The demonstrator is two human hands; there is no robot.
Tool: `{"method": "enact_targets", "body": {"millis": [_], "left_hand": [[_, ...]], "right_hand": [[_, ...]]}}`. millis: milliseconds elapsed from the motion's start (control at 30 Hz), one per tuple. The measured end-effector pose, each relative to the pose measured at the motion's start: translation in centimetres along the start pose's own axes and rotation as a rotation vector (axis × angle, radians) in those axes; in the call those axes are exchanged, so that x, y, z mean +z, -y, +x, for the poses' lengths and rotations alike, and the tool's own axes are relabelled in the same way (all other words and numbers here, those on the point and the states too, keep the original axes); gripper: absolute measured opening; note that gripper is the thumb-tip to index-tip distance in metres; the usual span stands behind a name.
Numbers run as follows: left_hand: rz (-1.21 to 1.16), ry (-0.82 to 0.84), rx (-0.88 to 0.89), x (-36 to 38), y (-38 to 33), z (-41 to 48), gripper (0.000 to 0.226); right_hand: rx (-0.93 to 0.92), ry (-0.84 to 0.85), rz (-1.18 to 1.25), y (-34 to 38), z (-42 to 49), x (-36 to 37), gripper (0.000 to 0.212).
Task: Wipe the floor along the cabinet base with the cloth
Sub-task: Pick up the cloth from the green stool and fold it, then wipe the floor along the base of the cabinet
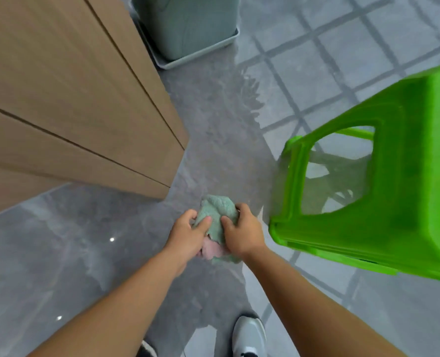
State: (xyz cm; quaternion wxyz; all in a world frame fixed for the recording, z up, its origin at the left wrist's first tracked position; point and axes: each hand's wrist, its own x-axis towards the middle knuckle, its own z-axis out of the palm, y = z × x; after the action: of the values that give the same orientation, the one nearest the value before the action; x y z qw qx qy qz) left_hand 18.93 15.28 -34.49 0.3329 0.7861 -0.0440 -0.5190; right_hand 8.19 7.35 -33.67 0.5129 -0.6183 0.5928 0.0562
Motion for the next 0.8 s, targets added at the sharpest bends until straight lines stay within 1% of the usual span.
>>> {"method": "enact_targets", "body": {"millis": [100, 200, 233, 300, 333, 367, 400, 433, 467, 533, 567, 600, 633, 667, 733, 767, 800], "left_hand": [[-0.097, 0.029, -0.047, -1.5, 4.5, 5.4, 0.019], [-0.132, -0.022, 0.022, -2.3, 7.5, 11.5, 0.015], [-0.184, -0.042, 0.048, -2.4, 8.0, 13.7, 0.013], [-0.361, -0.048, 0.078, -2.6, 8.4, 17.7, 0.008], [-0.449, -0.039, 0.071, -2.7, 8.6, 19.5, 0.011], [-0.493, -0.025, 0.055, -2.9, 9.1, 21.0, 0.015], [-0.455, -0.025, 0.055, -3.2, 10.1, 22.0, 0.017], [-0.318, -0.053, 0.092, -3.7, 11.5, 22.7, 0.017], [-0.082, -0.129, 0.198, -4.3, 13.2, 23.2, 0.018], [0.471, -0.315, 0.503, -6.3, 16.4, 23.7, 0.022], [0.696, -0.396, 0.610, -7.7, 17.6, 23.7, 0.030], [0.847, -0.467, 0.634, -9.0, 18.5, 23.7, 0.046], [0.926, -0.525, 0.574, -10.0, 19.0, 23.5, 0.066], [0.926, -0.571, 0.451, -10.5, 19.4, 23.5, 0.088], [0.807, -0.559, 0.153, -10.9, 20.1, 23.1, 0.123], [0.790, -0.530, 0.043, -10.7, 20.8, 23.1, 0.132], [0.785, -0.502, -0.015, -10.2, 21.6, 23.2, 0.135]], "right_hand": [[-0.065, -0.009, -0.007, -3.1, 3.7, 5.8, 0.043], [-0.170, -0.055, -0.025, -5.2, 8.1, 10.9, 0.048], [-0.203, -0.080, -0.027, -5.3, 10.1, 12.3, 0.048], [-0.266, -0.143, -0.029, -5.2, 14.5, 14.6, 0.049], [-0.303, -0.162, -0.042, -4.9, 16.6, 15.5, 0.051], [-0.344, -0.176, -0.093, -4.7, 18.6, 16.3, 0.055], [-0.392, -0.202, -0.206, -4.7, 20.3, 16.9, 0.060], [-0.455, -0.249, -0.371, -4.9, 21.7, 17.4, 0.065], [-0.541, -0.306, -0.527, -5.3, 22.8, 17.8, 0.069], [-0.745, -0.343, -0.715, -6.1, 24.2, 18.0, 0.070], [-0.846, -0.319, -0.782, -6.2, 24.7, 18.0, 0.069], [-0.929, -0.274, -0.857, -6.1, 25.3, 17.8, 0.069], [-0.976, -0.226, -0.931, -5.8, 26.0, 17.6, 0.070], [-0.991, -0.170, -0.998, -5.2, 26.6, 17.2, 0.074], [-0.970, -0.064, -1.100, -3.9, 27.6, 16.9, 0.080], [-0.976, -0.042, -1.122, -3.5, 27.9, 17.0, 0.081], [-0.990, -0.028, -1.136, -3.5, 27.9, 17.1, 0.081]]}}
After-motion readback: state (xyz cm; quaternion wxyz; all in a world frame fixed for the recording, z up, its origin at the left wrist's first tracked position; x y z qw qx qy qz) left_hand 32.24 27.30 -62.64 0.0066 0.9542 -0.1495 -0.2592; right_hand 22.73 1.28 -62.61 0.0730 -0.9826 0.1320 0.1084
